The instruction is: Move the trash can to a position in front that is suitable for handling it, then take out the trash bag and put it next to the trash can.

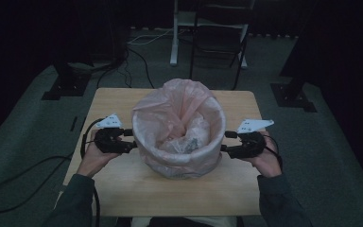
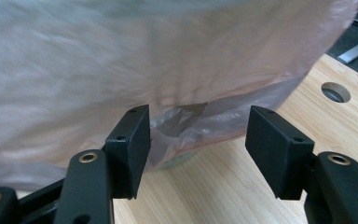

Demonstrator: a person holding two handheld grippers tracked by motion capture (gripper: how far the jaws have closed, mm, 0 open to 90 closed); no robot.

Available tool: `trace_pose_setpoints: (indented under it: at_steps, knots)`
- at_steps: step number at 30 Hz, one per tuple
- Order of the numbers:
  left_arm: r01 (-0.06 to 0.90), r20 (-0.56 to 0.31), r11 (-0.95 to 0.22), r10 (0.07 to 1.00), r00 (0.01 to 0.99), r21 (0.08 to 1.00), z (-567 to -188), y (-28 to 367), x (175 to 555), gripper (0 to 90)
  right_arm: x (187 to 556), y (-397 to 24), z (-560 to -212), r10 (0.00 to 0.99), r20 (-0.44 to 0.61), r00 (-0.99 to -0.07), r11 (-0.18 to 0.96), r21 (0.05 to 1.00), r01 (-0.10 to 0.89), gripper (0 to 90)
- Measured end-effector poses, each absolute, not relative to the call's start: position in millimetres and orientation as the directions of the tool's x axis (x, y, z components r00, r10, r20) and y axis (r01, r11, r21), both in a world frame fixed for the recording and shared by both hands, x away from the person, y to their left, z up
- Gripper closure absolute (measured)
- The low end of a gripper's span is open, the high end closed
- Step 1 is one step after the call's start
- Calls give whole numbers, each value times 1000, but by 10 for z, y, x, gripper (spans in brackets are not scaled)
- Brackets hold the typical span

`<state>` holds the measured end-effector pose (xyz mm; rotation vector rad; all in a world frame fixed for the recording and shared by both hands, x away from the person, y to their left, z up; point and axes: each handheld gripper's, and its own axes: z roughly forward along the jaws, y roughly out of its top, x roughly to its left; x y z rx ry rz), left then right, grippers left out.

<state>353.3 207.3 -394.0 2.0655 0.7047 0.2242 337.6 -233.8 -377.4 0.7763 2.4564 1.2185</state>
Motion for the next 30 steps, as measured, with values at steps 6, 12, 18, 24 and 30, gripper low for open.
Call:
trace_pose_setpoints:
  at_steps: [6,12,18,24,30]
  knots:
    - [390,-106,-394,577,810,832,-3914,2163,3487,401,3394,-2356,-3788,588,-13,-809,492,799,344,395]
    - [412,-127,-346,616,777,843,-3902,2370,3473,401,3394,-2354,-3792,588,-12,-809,493,798,347,395]
    - [409,-128,-311,642,756,858,-3831,2496,3459,401,3398,-2380,-3810,592,-9,-806,493,795,354,395]
    - [402,-126,-284,660,741,870,-3728,2596,3440,401,3384,-2392,-3788,594,-13,-804,492,797,351,395]
    - [384,-118,-265,668,735,885,-3591,2678,3403,395,3376,-2389,-3776,590,-18,-807,503,790,350,395]
